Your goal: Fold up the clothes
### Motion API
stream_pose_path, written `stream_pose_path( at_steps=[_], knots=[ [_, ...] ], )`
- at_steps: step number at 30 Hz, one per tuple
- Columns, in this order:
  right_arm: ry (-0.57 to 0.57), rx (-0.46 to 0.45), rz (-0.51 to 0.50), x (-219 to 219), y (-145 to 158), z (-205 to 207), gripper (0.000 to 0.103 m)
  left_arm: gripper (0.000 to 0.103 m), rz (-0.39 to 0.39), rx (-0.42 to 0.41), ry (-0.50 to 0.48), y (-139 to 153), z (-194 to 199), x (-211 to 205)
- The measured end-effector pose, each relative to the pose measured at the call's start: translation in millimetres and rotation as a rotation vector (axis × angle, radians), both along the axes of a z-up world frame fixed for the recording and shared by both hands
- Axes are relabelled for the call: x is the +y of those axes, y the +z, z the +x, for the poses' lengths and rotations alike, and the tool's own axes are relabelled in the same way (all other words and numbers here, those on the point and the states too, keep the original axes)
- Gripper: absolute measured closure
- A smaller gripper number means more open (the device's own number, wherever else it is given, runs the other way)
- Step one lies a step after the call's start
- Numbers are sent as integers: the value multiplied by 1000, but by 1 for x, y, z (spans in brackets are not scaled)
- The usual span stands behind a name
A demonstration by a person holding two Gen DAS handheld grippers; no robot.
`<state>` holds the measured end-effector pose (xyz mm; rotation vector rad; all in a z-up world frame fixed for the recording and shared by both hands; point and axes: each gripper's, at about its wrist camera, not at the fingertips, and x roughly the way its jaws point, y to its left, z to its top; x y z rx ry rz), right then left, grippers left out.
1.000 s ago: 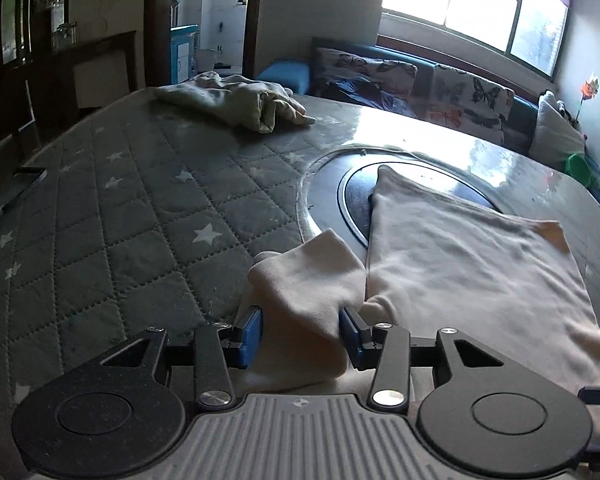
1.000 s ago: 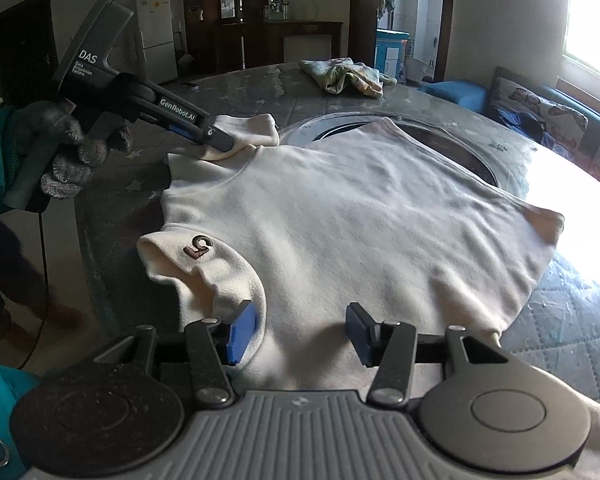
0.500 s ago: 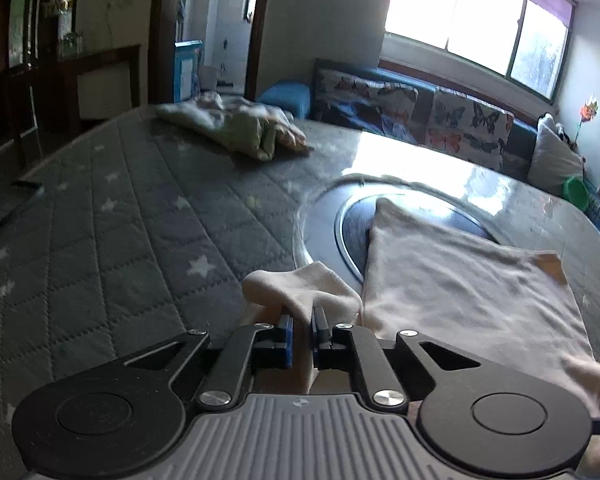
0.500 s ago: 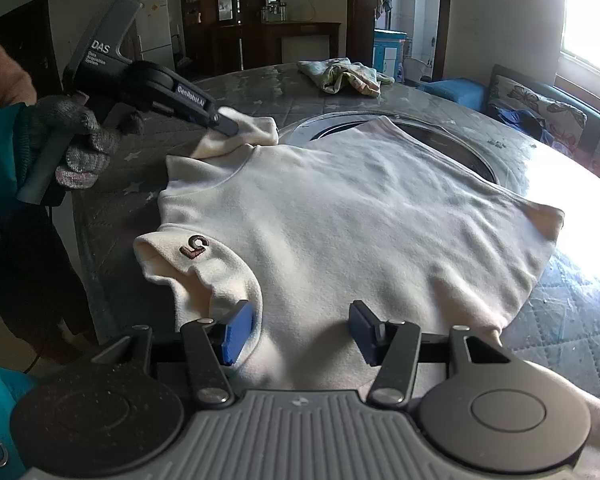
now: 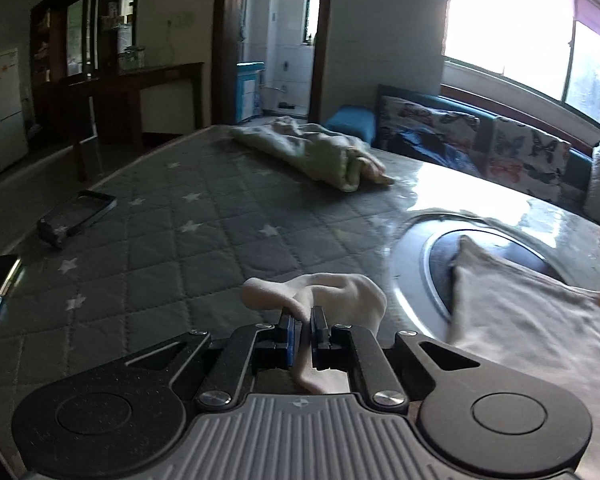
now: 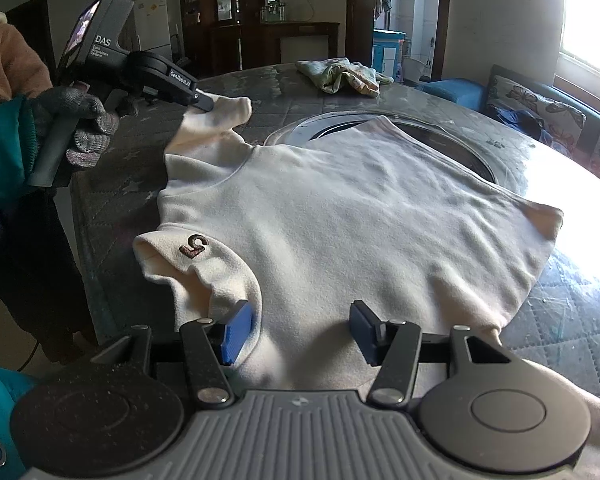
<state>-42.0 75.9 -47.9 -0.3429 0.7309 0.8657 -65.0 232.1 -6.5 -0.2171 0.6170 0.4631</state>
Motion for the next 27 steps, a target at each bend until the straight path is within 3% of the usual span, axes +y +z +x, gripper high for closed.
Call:
stream_pose_path(
  at_steps=[11,27],
  knots=[
    [-4,-2,-2,0,0,1,44,95,67,53,126,-12,-2,33],
    [-6,-5,-11,0,0,1,41,95,153,98,147,-19,3,46]
  ],
)
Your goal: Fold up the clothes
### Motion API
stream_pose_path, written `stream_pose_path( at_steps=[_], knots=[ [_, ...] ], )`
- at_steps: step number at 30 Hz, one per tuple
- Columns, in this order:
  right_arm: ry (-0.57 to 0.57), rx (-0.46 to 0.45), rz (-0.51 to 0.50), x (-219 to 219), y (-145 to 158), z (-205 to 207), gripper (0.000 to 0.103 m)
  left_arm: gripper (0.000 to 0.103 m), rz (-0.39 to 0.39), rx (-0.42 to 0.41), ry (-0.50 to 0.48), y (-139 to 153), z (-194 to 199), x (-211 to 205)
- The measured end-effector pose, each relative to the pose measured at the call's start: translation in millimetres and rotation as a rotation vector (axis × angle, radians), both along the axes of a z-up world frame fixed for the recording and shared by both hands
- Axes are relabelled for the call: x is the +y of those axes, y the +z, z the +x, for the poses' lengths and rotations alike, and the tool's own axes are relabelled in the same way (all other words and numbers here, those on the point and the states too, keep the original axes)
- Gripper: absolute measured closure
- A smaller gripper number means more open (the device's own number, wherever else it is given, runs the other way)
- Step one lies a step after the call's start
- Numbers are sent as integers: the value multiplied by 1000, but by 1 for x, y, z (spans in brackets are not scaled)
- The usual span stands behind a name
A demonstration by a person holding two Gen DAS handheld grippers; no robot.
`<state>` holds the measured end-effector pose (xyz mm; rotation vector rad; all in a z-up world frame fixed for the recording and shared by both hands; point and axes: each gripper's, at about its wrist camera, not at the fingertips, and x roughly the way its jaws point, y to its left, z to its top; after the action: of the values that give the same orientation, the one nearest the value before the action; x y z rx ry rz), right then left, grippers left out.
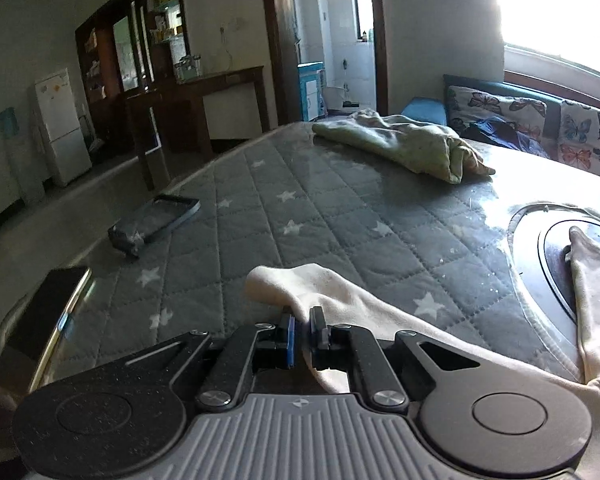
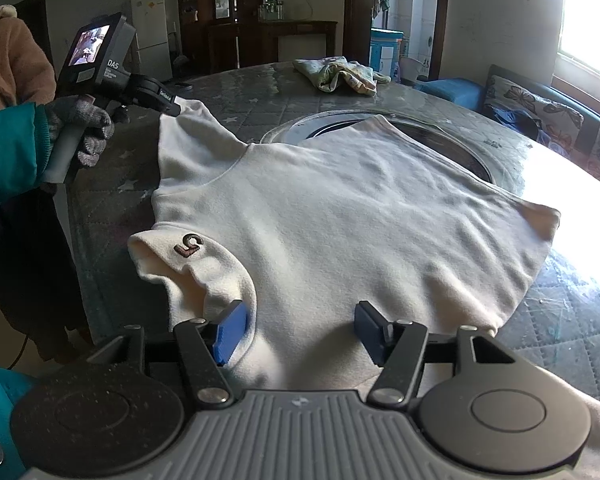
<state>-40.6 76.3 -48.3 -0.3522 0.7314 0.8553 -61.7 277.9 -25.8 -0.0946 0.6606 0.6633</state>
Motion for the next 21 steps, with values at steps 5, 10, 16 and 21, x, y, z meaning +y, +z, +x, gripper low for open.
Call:
stream_pose_path(
  at_steps=[5,10,16,21],
  knots=[
    [2,1,-5,1,0,0,41,86,-12,54,42,-7,6,18],
    [9,0,-8,2,0,2,40,83,-22,29,37,5,-2,18],
    [11,1,-5,1,-1,3,38,83,-19,28,-96,14,13,-14],
    [10,3,-2,0,-1,3,38,83,-40,66,-113,0,31,-23]
  ],
)
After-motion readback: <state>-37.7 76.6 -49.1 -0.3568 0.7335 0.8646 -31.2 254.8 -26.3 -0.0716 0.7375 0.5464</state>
